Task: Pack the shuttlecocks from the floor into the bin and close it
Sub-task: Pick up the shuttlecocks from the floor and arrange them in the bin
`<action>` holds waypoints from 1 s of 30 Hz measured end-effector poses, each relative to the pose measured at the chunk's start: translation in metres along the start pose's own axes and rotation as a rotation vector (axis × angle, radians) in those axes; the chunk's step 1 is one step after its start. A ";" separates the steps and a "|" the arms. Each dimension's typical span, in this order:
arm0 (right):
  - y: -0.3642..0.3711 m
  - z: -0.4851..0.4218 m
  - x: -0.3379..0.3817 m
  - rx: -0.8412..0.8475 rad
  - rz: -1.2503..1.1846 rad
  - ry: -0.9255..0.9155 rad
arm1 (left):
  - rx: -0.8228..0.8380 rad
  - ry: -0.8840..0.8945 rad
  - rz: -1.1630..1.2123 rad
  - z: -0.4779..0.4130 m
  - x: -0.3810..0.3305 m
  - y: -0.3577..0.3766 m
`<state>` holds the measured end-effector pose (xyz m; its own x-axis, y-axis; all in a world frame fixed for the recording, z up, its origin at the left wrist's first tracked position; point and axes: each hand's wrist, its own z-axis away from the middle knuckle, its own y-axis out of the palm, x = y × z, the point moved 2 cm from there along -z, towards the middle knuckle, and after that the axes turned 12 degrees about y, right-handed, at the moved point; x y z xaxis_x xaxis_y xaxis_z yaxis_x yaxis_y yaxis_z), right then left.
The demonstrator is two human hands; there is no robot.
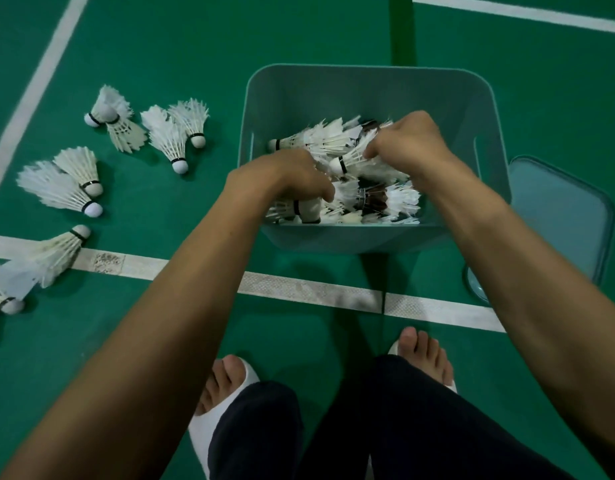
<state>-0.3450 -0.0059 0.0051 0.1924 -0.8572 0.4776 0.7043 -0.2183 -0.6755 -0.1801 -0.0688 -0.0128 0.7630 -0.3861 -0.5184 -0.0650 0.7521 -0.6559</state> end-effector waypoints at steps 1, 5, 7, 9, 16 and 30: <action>0.001 -0.003 0.000 -0.042 0.040 -0.022 | 0.044 -0.018 0.014 -0.003 0.000 0.001; 0.002 -0.008 0.004 0.025 0.141 -0.083 | 0.059 -0.065 -0.017 -0.013 0.003 0.008; 0.006 -0.008 0.008 0.161 0.090 -0.038 | 0.078 -0.070 -0.023 -0.015 0.002 0.012; 0.016 -0.009 0.010 0.254 -0.003 0.029 | 0.112 -0.069 -0.036 -0.015 0.000 0.017; 0.068 -0.005 0.022 0.385 -0.031 0.104 | 0.143 -0.057 -0.084 -0.004 -0.008 0.016; 0.077 -0.008 0.024 0.336 -0.044 0.034 | 0.005 -0.087 0.012 -0.007 0.001 0.022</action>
<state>-0.2917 -0.0474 -0.0398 0.1380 -0.8668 0.4793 0.8981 -0.0945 -0.4295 -0.1856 -0.0565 -0.0312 0.8154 -0.3291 -0.4763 -0.0717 0.7590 -0.6471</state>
